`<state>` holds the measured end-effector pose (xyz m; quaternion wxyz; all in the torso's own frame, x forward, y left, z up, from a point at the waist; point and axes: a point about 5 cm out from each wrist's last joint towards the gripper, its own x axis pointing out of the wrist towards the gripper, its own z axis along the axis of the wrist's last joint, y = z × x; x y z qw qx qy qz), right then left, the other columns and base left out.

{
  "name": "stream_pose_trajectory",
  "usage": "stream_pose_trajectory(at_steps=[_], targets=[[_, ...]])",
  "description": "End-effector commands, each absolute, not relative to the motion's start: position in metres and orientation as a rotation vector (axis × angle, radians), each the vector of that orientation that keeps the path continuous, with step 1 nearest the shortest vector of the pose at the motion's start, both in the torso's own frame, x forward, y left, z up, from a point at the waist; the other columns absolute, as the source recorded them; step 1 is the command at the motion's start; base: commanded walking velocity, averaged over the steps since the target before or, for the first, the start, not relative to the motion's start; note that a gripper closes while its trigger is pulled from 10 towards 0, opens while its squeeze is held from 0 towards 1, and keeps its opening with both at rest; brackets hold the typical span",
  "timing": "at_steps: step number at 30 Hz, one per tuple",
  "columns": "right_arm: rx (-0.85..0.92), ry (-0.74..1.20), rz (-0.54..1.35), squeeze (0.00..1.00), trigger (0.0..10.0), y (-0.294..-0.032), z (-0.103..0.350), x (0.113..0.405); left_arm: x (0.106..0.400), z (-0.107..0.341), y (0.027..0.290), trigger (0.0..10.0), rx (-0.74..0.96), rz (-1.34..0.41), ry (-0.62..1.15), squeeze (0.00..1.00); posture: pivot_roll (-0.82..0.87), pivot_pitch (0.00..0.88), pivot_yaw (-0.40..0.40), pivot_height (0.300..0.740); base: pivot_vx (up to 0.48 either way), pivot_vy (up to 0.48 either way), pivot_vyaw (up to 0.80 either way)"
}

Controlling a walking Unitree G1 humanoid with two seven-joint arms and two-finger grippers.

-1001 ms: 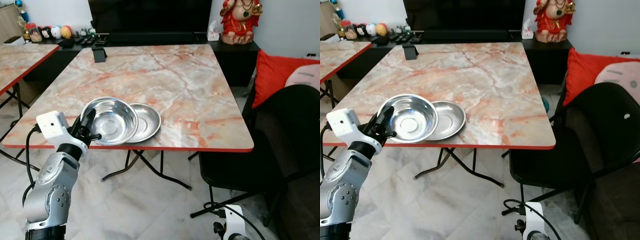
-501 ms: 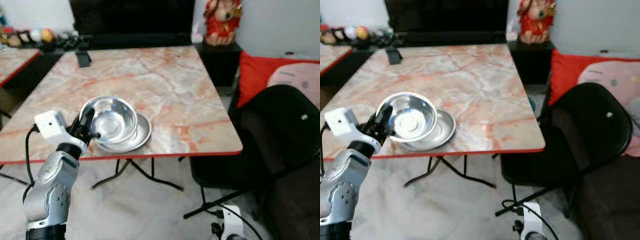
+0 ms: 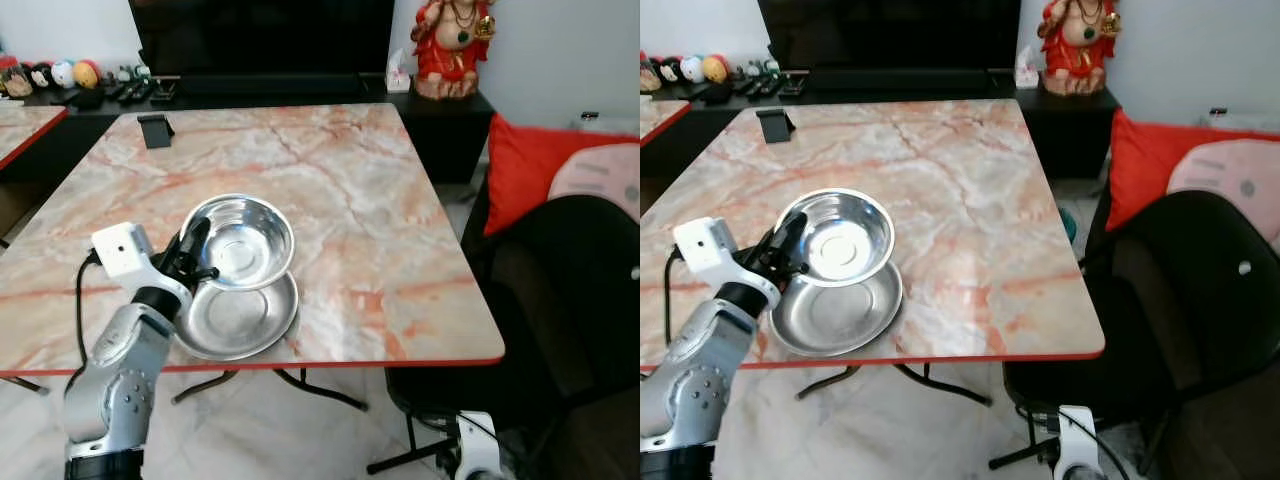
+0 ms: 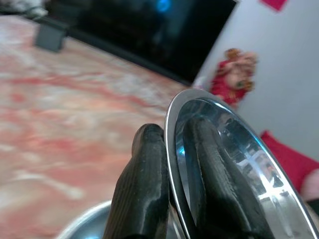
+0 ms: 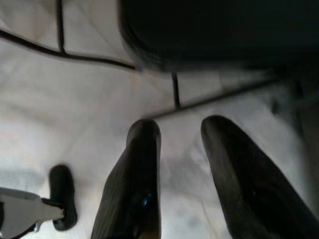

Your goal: Setting the table

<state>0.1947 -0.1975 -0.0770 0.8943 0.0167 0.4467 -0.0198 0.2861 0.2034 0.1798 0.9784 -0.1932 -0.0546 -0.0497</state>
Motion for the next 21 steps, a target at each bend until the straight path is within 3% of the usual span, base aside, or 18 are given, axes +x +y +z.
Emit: stream_pose_trajectory(at_steps=[1, 21], targets=[[0.051, 0.941, -0.037, 0.00, 10.0, -0.193, -0.080, 0.190, 0.285, 0.185, 0.204, 10.0, -0.395, -0.107, -0.119, 0.00, -0.02, 0.000, 0.023, 0.707, 0.000, 0.000, 0.00], [0.055, 0.943, -0.031, 0.00, 10.0, -0.191, -0.081, 0.189, 0.275, 0.164, 0.203, 10.0, -0.530, -0.156, 0.069, 0.00, -0.03, 0.000, 0.038, 0.707, 0.000, 0.000, 0.00]])
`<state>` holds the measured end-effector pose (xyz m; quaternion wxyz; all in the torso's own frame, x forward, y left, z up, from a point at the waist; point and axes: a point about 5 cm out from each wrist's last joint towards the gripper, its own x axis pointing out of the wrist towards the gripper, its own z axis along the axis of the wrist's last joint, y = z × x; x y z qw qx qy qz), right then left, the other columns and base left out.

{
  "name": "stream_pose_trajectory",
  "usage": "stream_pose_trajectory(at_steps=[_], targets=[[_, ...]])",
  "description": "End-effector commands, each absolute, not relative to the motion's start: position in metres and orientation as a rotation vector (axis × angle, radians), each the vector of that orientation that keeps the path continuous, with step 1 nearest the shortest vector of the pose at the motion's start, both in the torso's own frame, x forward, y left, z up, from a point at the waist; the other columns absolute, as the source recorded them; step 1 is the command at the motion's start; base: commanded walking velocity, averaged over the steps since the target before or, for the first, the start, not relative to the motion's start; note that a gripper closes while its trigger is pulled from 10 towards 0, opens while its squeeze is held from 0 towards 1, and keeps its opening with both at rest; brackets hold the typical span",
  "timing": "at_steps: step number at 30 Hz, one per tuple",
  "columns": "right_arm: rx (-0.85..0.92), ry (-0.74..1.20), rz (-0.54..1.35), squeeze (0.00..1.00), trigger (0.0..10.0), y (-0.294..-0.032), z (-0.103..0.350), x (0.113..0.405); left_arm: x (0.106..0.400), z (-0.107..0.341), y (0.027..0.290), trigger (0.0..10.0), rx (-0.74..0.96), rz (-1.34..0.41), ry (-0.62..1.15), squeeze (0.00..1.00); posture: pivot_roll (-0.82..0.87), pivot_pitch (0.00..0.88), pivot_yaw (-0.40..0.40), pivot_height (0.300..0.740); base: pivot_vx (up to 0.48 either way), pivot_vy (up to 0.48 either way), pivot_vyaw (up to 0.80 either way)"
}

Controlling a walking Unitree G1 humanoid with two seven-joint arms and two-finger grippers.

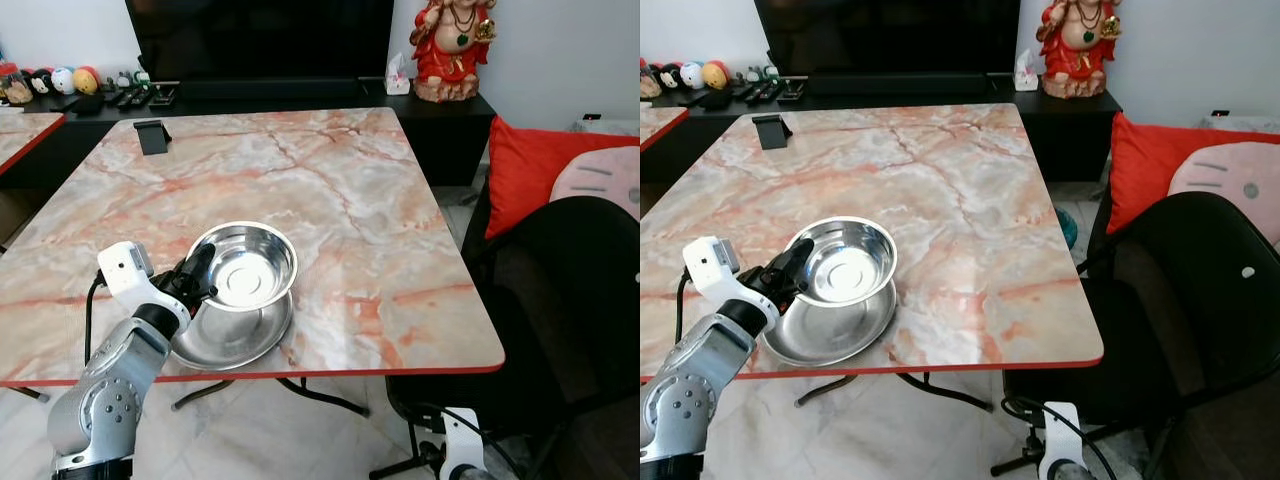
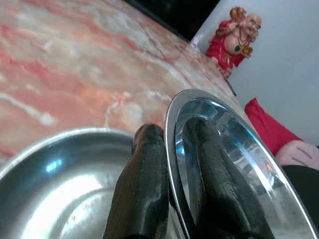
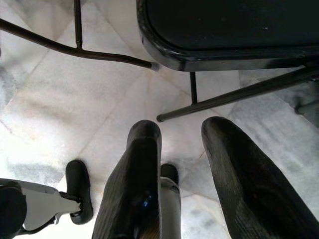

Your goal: Setting the table

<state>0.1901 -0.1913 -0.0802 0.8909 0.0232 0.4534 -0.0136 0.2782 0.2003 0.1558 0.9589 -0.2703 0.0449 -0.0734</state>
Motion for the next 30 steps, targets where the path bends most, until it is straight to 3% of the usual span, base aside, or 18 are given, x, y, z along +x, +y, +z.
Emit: stream_pose_trajectory(at_steps=[1, 18, 30], targets=[[0.055, 0.943, -0.032, 0.00, 10.0, -0.191, -0.081, 0.189, 0.275, 0.163, 0.203, 10.0, -0.530, -0.156, 0.072, 0.00, -0.03, 0.000, 0.038, 0.707, 0.000, 0.000, 0.00], [0.057, 0.943, -0.032, 0.00, 10.0, -0.190, -0.081, 0.190, 0.261, 0.150, 0.222, 10.0, -0.482, -0.064, 0.143, 0.00, -0.01, 0.000, 0.033, 0.707, 0.000, 0.000, 0.00], [0.058, 0.942, -0.033, 0.00, 10.0, -0.190, -0.081, 0.190, 0.263, 0.143, 0.217, 10.0, -0.436, -0.036, 0.178, 0.00, -0.02, 0.000, 0.035, 0.707, 0.000, 0.000, 0.00]])
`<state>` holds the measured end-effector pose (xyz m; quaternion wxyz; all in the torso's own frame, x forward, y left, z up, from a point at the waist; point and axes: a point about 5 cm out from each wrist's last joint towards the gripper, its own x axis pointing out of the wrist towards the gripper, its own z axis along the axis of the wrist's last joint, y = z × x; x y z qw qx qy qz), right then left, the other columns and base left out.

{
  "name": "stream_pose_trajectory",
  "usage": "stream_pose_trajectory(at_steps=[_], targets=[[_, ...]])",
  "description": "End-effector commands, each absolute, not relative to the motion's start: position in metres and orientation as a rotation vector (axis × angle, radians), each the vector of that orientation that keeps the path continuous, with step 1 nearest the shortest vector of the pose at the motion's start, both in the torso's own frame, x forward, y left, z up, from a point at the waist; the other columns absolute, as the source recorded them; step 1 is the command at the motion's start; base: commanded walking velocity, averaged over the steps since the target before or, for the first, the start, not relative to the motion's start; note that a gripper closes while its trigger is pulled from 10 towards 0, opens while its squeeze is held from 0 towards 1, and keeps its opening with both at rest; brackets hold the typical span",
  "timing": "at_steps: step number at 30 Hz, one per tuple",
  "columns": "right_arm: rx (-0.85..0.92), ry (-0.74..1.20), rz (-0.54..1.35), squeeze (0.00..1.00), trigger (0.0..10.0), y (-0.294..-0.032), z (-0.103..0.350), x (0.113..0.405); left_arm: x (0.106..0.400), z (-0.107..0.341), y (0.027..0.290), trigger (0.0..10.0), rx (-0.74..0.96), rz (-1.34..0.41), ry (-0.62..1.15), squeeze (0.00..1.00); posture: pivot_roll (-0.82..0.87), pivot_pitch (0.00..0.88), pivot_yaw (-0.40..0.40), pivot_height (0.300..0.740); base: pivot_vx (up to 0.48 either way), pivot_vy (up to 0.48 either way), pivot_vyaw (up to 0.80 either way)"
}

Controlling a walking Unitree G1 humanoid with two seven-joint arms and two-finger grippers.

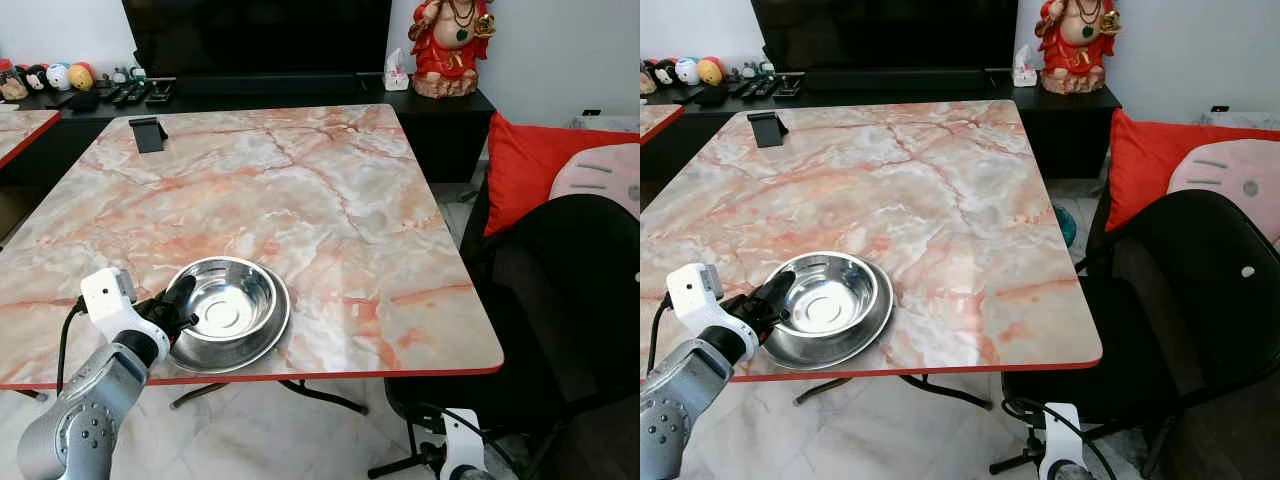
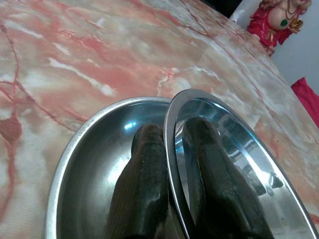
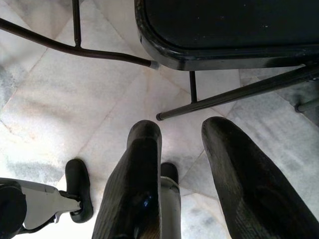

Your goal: Setting the table

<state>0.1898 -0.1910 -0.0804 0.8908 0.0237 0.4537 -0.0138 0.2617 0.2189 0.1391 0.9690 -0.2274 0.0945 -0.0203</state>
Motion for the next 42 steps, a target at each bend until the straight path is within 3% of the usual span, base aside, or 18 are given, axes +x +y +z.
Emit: stream_pose_trajectory(at_steps=[1, 38, 39, 40, 41, 42], targets=[[0.058, 0.942, -0.033, 0.00, 10.0, -0.1904, -0.0805, 0.1898, 0.2640, 0.1431, 0.2170, 10.0, -0.436, -0.031, 0.175, 0.00, -0.02, 0.000, 0.035, 0.707, 0.000, 0.000, 0.00], [0.057, 0.942, -0.034, 0.00, 10.0, -0.1905, -0.0802, 0.1905, 0.2682, 0.1356, 0.2132, 10.0, -0.379, 0.016, 0.210, 0.03, -0.02, 0.000, 0.035, 0.707, 0.000, 0.000, 0.00], [0.058, 0.942, -0.033, 0.00, 10.0, -0.1905, -0.0802, 0.1906, 0.2683, 0.1356, 0.2129, 10.0, -0.378, 0.015, 0.210, 0.27, -0.02, 0.000, 0.035, 0.707, 0.000, 0.000, 0.00], [0.057, 0.942, -0.033, 0.00, 10.0, -0.1904, -0.0802, 0.1906, 0.2685, 0.1357, 0.2125, 10.0, -0.378, 0.013, 0.209, 0.85, -0.02, 0.000, 0.036, 0.707, 0.000, 0.000, 0.00], [0.057, 0.942, -0.033, 0.00, 10.0, -0.1904, -0.0802, 0.1906, 0.2685, 0.1357, 0.2124, 10.0, -0.378, 0.012, 0.208, 1.00, -0.02, 0.000, 0.036, 0.707, 0.000, 0.000, 0.00], [0.057, 0.942, -0.033, 0.00, 10.0, -0.1904, -0.0802, 0.1906, 0.2688, 0.1359, 0.2121, 10.0, -0.377, 0.012, 0.207, 1.00, -0.03, 0.000, 0.038, 0.707, 0.000, 0.000, 0.00]])
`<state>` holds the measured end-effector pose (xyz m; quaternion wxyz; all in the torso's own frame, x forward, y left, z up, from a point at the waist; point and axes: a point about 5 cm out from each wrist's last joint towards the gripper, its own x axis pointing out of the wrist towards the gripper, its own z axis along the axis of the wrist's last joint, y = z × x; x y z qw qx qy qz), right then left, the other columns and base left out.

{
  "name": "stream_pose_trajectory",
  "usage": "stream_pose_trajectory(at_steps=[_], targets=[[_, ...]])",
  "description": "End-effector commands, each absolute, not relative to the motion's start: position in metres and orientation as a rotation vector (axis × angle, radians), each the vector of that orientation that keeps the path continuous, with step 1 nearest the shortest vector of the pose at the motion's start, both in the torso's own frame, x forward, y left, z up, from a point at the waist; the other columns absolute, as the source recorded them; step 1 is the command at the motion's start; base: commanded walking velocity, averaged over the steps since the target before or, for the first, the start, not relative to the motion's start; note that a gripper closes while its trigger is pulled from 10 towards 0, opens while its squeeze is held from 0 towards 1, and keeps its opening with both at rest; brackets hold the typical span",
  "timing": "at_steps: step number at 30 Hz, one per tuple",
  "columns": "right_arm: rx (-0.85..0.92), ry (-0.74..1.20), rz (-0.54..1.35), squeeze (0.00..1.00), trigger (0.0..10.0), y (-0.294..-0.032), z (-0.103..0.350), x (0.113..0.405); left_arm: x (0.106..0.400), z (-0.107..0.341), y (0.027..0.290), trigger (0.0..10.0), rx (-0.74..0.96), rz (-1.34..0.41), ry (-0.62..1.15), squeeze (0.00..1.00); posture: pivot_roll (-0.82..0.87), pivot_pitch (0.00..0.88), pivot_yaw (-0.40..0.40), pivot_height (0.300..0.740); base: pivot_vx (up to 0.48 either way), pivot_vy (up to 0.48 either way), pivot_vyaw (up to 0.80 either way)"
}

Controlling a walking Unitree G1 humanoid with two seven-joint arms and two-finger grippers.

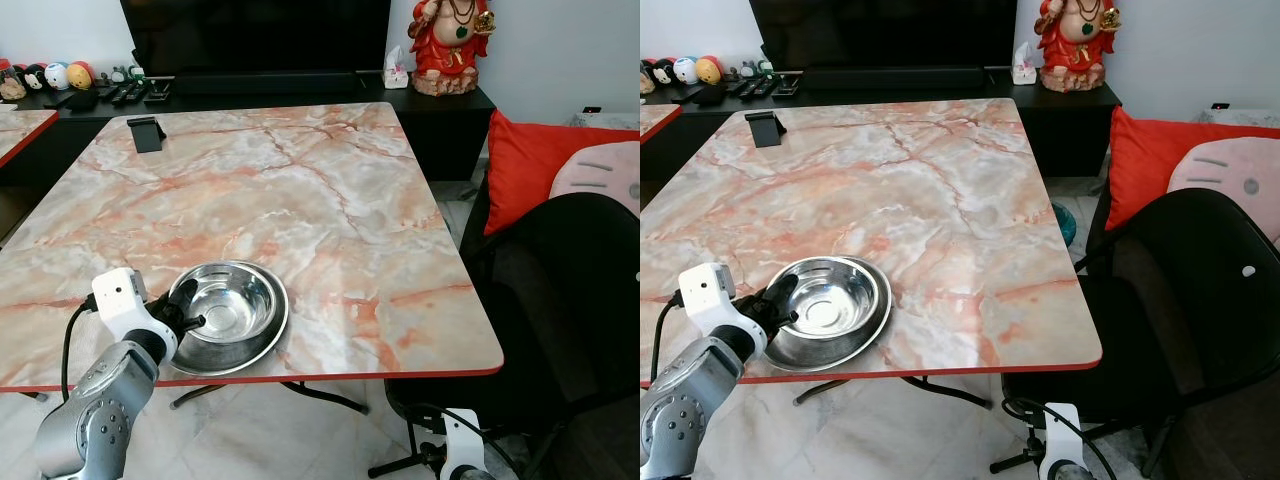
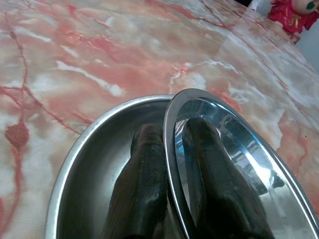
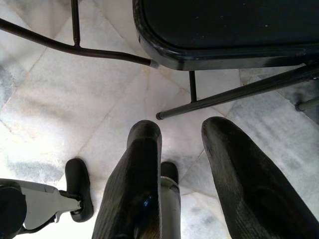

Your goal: Setting the table

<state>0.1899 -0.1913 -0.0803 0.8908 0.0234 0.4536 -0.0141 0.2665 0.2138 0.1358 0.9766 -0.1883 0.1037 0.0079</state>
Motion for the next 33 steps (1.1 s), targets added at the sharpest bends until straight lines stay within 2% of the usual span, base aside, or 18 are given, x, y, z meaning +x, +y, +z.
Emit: stream_pose_trajectory(at_steps=[1, 2, 3, 4, 5, 13, 14, 16, 17, 33], targets=[[0.057, 0.942, -0.034, 0.00, 10.0, -0.190, -0.080, 0.191, 0.269, 0.136, 0.212, 10.0, -0.375, 0.013, 0.206, 1.00, -0.02, 0.000, 0.038, 0.707, 0.000, 0.000, 0.00], [0.057, 0.941, -0.034, 0.00, 10.0, -0.190, -0.080, 0.191, 0.269, 0.136, 0.212, 10.0, -0.374, 0.013, 0.206, 1.00, -0.03, 0.000, 0.037, 0.707, 0.000, 0.000, 0.00], [0.057, 0.941, -0.034, 0.00, 10.0, -0.190, -0.080, 0.191, 0.269, 0.136, 0.212, 10.0, -0.371, 0.017, 0.205, 0.23, -0.03, 0.000, 0.037, 0.707, 0.000, 0.000, 0.00], [0.057, 0.941, -0.034, 0.00, 10.0, -0.190, -0.080, 0.191, 0.269, 0.136, 0.212, 10.0, -0.370, 0.019, 0.204, 0.23, -0.03, 0.000, 0.037, 0.707, 0.000, 0.000, 0.00], [0.058, 0.941, -0.034, 0.00, 10.0, -0.190, -0.080, 0.191, 0.269, 0.136, 0.212, 10.0, -0.370, 0.020, 0.204, 0.00, -0.03, 0.000, 0.037, 0.707, 0.000, 0.000, 0.00], [0.055, 0.943, -0.032, 0.00, 10.0, -0.191, -0.080, 0.191, 0.269, 0.137, 0.216, 10.0, -0.360, 0.028, 0.203, 0.00, -0.02, 0.000, 0.034, 0.707, 0.000, 0.000, 0.00], [0.055, 0.943, -0.032, 0.00, 10.0, -0.191, -0.080, 0.191, 0.269, 0.137, 0.216, 10.0, -0.359, 0.027, 0.203, 0.68, -0.02, 0.000, 0.034, 0.707, 0.000, 0.000, 0.00], [0.055, 0.943, -0.032, 0.00, 10.0, -0.191, -0.080, 0.191, 0.269, 0.137, 0.216, 10.0, -0.359, 0.027, 0.203, 0.68, -0.02, 0.000, 0.034, 0.707, 0.000, 0.000, 0.00], [0.055, 0.944, -0.031, 0.00, 10.0, -0.191, -0.080, 0.191, 0.269, 0.137, 0.217, 10.0, -0.358, 0.027, 0.203, 1.00, -0.02, 0.000, 0.034, 0.707, 0.000, 0.000, 0.00], [0.053, 0.945, -0.027, 0.00, 10.0, -0.191, -0.080, 0.191, 0.270, 0.143, 0.223, 10.0, -0.319, 0.037, 0.185, 1.00, -0.02, 0.000, 0.032, 0.707, 0.000, 0.000, 0.00]])
